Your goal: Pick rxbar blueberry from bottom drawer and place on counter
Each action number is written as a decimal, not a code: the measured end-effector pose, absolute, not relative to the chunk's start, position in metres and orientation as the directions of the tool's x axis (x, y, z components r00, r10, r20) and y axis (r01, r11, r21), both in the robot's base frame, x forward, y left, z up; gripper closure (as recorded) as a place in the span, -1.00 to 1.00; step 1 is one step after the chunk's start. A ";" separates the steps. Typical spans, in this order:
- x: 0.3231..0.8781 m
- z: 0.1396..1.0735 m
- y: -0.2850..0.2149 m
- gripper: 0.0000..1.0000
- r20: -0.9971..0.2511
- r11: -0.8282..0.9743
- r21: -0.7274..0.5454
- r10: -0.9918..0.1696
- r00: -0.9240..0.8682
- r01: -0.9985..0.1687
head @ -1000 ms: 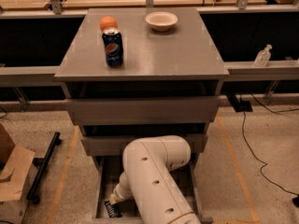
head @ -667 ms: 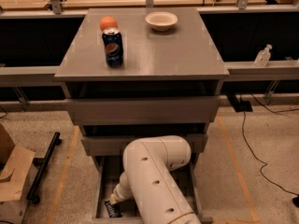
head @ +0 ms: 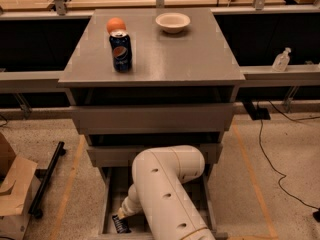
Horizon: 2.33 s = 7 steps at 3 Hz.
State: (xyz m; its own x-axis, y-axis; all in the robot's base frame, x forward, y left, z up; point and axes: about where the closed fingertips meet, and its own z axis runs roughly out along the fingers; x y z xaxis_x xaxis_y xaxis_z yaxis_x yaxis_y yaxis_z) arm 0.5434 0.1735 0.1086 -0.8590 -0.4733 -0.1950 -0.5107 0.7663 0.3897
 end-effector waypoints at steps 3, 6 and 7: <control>0.543 0.109 0.173 0.63 -0.195 0.766 0.390 -0.473 -0.859 -0.511; 0.543 0.109 0.173 0.76 -0.195 0.766 0.390 -0.473 -0.859 -0.511; 0.543 0.109 0.173 0.28 -0.195 0.766 0.390 -0.473 -0.859 -0.511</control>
Offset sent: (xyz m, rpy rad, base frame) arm -0.0114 -0.0267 0.0899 -0.0520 -0.0344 0.0205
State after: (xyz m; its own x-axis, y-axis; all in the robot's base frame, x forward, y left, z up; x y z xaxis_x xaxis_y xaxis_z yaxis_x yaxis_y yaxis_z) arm 0.5433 0.1734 0.1088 -0.8591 -0.4734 -0.1948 -0.5107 0.7664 0.3896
